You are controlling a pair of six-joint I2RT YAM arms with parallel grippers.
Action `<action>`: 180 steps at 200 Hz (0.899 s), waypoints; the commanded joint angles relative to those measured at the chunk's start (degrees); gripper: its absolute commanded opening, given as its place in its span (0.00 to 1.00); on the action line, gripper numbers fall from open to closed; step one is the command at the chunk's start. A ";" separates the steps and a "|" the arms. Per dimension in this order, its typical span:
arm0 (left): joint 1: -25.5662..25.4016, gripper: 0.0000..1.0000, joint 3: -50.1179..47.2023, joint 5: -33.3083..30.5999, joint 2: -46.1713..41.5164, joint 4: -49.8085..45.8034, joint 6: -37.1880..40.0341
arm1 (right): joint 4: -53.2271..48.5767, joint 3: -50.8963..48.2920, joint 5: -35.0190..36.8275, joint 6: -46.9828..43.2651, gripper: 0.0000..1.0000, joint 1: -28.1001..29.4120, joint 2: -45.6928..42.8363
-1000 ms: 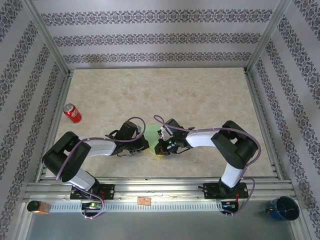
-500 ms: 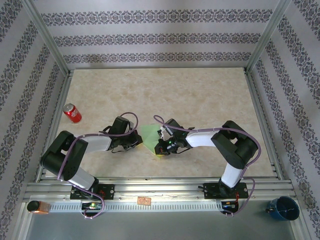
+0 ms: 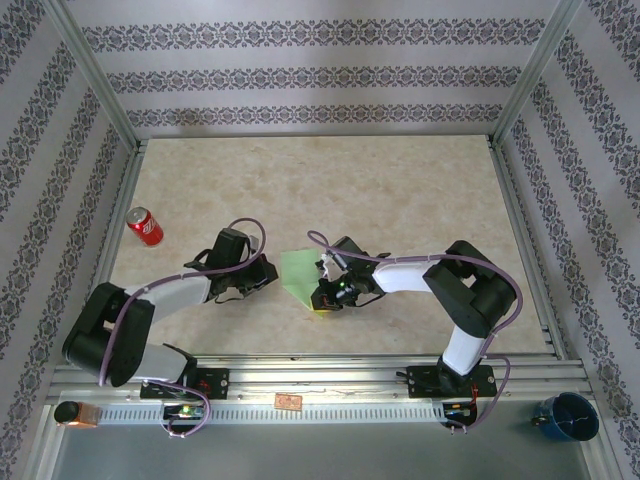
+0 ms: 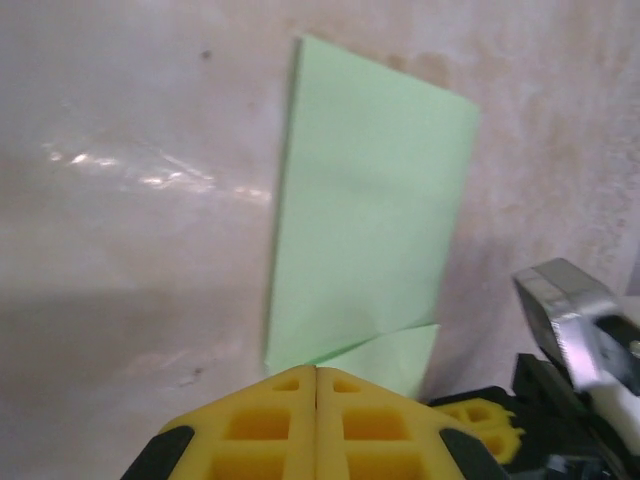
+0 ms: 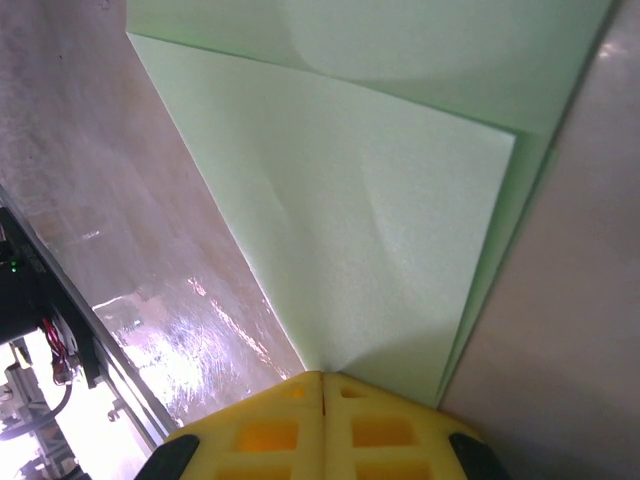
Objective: Fold a paper plane with a square sheet of paper (pick it up from the middle)
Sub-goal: Third fold the triangle at the center of the table.
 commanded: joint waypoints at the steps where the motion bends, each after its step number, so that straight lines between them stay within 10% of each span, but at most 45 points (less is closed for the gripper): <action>1: -2.41 0.06 -0.57 2.29 -0.97 3.73 -0.77 | -7.97 -0.73 3.13 -1.93 0.05 -0.64 1.09; 49: -7.23 0.06 0.72 4.56 6.33 12.78 -2.84 | -8.22 -0.37 2.98 -1.76 0.06 -0.82 1.09; 180: -7.45 0.03 0.90 -0.91 11.61 1.44 0.21 | -5.81 5.83 2.07 2.58 0.16 2.23 -2.78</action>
